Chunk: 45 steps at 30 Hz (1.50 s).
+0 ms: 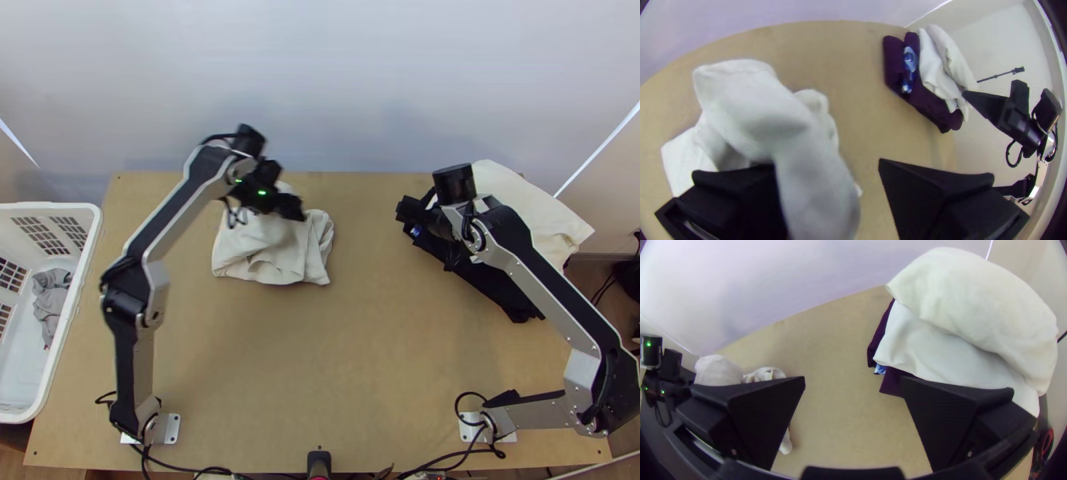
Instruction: Fold the t-shirt
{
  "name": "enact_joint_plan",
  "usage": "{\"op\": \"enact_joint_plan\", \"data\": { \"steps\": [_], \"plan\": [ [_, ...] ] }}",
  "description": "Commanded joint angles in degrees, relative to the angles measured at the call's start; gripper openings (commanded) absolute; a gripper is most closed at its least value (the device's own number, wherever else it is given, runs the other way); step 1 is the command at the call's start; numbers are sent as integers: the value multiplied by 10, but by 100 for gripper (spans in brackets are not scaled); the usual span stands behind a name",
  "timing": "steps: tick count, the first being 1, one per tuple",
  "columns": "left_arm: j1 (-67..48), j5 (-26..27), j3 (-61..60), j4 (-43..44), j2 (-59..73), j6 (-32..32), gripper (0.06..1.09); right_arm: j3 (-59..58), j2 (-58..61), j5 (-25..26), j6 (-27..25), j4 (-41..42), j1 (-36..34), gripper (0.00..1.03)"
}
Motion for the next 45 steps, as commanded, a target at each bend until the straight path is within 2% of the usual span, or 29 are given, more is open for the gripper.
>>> {"op": "enact_joint_plan", "data": {
  "steps": [1,6,10,12,15,19,21,30,45],
  "plan": [
    [-75,9,65,102,-9,-41,104,-14,6,-4,3,7,5,99],
    [-82,23,60,135,-53,-53,104,-4,31,-16,8,8,15,99],
    [-45,22,22,108,-73,-52,104,1,48,-28,13,8,28,99],
    [-21,22,6,81,-86,-45,104,1,63,-49,20,8,34,99],
    [16,22,-17,66,-111,-43,104,8,97,-105,35,8,43,99],
    [52,22,-53,69,-149,-43,104,40,157,-273,57,9,45,99],
    [61,21,-67,73,-166,-39,104,59,192,-312,56,11,47,99],
    [94,14,-116,74,-207,-25,104,170,316,-323,50,32,80,99],
    [106,-5,-133,70,-226,-26,104,173,377,-314,32,67,72,99]
  ]
}}
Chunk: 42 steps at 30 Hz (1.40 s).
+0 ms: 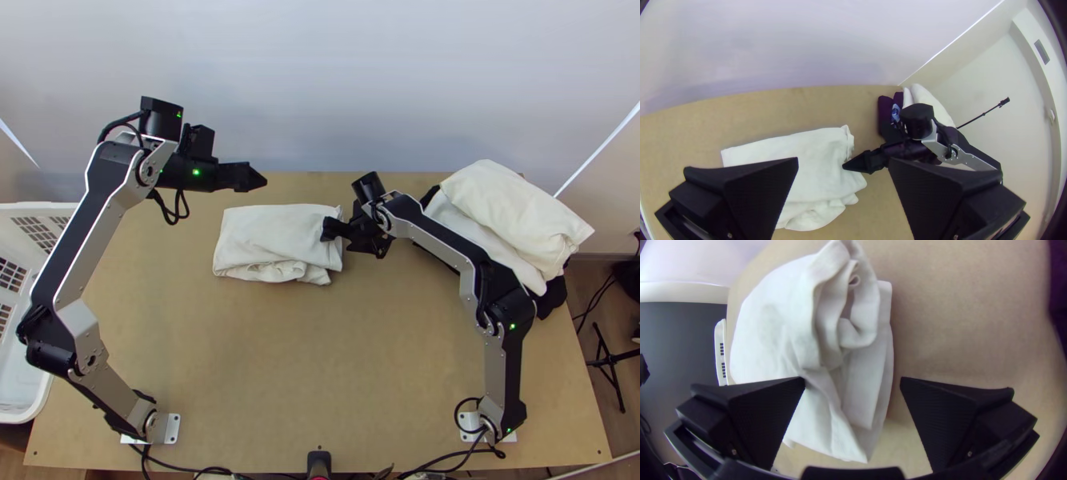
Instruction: Fold the t-shirt
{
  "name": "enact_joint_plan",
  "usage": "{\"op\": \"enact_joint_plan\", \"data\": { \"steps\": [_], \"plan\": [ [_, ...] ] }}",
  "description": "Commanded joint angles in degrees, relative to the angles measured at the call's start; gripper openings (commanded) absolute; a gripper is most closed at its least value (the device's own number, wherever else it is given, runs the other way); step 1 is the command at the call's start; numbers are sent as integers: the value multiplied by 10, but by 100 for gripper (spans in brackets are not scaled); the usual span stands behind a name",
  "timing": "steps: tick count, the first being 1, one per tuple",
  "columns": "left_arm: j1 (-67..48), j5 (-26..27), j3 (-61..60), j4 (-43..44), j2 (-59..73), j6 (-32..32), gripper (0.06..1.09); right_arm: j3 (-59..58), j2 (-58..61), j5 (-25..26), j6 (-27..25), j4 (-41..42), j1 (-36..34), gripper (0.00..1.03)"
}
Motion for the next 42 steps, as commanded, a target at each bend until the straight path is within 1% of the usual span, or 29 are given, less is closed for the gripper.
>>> {"op": "enact_joint_plan", "data": {
  "steps": [1,7,14,16,18,19,20,21,22,23,24,27,34,37,42],
  "plan": [
    [5,-9,-10,-2,-9,1,104,6,34,2,-7,18,9,99],
    [19,-9,-12,-7,-19,0,104,48,74,1,1,21,36,99],
    [42,-9,-45,-9,-52,2,104,197,163,2,20,17,110,99],
    [49,-8,-52,-9,-63,1,104,241,189,2,20,0,123,99],
    [56,-8,-60,-9,-72,1,104,257,196,2,22,-11,128,99],
    [61,-8,-64,-9,-77,3,104,258,195,2,25,-13,129,93],
    [64,-8,-69,-9,-82,4,104,257,190,3,23,-26,129,82],
    [69,-8,-71,-10,-85,7,104,255,181,8,22,-28,129,64],
    [76,-8,-76,-10,-87,8,104,247,167,24,20,-28,127,35],
    [80,-8,-78,-10,-90,10,104,236,149,54,16,-21,125,2],
    [83,-8,-82,-10,-93,12,104,225,131,63,16,-14,120,3],
    [87,-7,-86,-10,-96,14,104,204,78,62,3,-14,106,3],
    [86,2,-85,-2,-97,8,104,154,-61,61,3,-24,71,3],
    [85,4,-86,1,-97,3,104,135,-101,60,-1,-26,52,3],
    [81,6,-86,2,-102,-3,104,121,-146,53,-4,-54,15,3]
  ]
}}
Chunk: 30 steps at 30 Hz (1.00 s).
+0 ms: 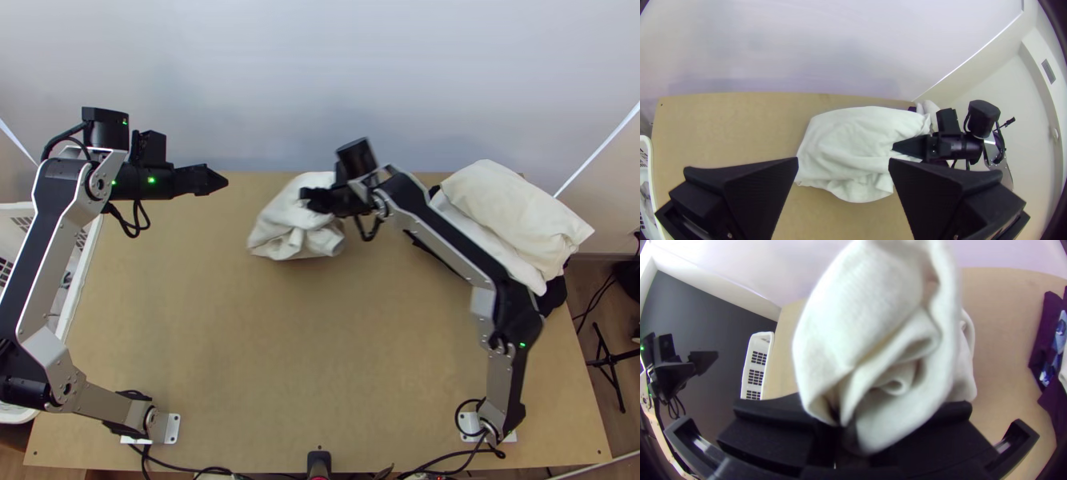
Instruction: Fold the t-shirt
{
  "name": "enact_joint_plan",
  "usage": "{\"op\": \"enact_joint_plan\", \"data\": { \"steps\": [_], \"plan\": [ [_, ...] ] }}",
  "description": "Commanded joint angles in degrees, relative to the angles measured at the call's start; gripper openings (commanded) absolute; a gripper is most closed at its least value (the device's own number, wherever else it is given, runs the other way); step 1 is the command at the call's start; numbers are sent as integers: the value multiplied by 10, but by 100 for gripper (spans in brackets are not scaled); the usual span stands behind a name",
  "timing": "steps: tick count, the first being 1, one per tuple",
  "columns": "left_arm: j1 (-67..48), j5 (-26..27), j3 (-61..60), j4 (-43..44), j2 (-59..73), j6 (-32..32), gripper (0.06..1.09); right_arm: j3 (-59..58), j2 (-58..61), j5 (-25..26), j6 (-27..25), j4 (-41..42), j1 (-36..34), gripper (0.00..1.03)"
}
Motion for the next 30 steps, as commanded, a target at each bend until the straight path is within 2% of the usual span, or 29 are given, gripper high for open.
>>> {"op": "enact_joint_plan", "data": {
  "steps": [1,4,8,14,17,23,30],
  "plan": [
    [-3,3,-1,5,-8,-9,104,-27,-83,-9,-8,-21,-50,3],
    [-3,3,-4,5,-14,-10,104,-27,-108,-21,-14,-29,-79,3],
    [-2,3,-12,5,-23,-11,104,-23,-143,-48,-50,-29,-123,3],
    [3,3,-29,5,-38,-8,104,35,-172,-110,-92,-51,-210,3],
    [7,3,-38,5,-46,-8,104,79,-174,-137,-93,-59,-269,3],
    [10,3,-46,5,-57,-8,104,162,-177,-140,-96,-46,-375,3],
    [8,3,-47,6,-61,-10,104,170,-187,-201,-100,-39,-461,3]
  ]
}}
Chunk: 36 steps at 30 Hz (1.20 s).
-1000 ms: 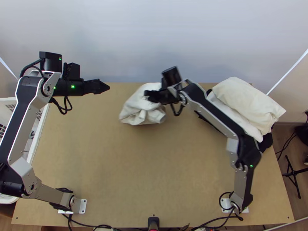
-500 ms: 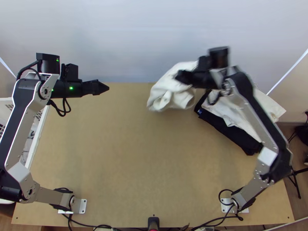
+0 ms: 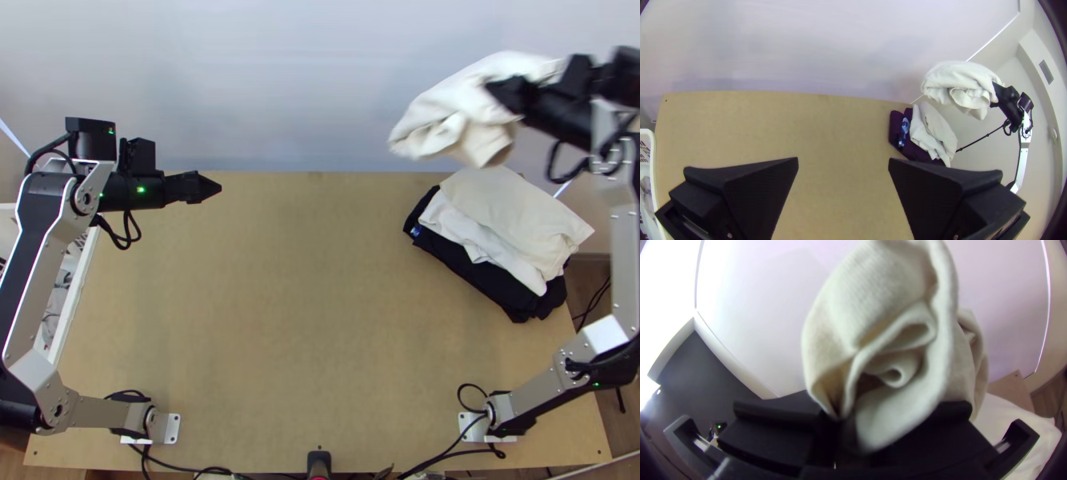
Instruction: Fold the t-shirt
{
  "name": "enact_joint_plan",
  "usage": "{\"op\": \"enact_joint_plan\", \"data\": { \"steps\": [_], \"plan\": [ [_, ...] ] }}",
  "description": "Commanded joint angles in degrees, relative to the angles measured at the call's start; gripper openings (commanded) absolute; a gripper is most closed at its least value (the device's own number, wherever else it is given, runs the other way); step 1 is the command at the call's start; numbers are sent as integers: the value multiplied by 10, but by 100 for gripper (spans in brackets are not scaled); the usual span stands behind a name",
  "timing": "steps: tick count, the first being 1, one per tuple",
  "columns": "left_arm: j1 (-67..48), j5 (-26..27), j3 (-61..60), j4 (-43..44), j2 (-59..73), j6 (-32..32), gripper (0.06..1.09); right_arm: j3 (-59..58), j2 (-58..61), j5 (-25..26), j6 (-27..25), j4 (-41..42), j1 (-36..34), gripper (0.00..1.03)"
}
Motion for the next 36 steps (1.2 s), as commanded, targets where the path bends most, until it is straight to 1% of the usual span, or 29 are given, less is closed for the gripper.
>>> {"op": "enact_joint_plan", "data": {
  "steps": [1,3,6,11,15,18,24,36],
  "plan": [
    [-1,1,-3,2,-6,-2,104,20,-10,-57,-5,-2,-92,3],
    [-3,0,-3,4,-6,-4,104,8,-13,-73,-17,-9,-106,3],
    [-5,0,-1,4,-7,-4,104,-10,-18,-99,-52,-32,-119,3],
    [-5,0,1,4,-7,-4,104,-78,-34,-140,-140,-50,-142,3],
    [-4,0,-1,4,-9,-4,104,-93,-38,-178,-189,-89,-152,3],
    [-3,0,-1,4,-10,-6,104,-102,-37,-189,-208,-91,-162,3],
    [-5,0,-1,4,-13,-15,104,-120,-21,-194,-231,-91,-181,3],
    [3,0,-12,4,-34,-14,104,-234,-15,-192,-309,-91,-254,3]
  ]
}}
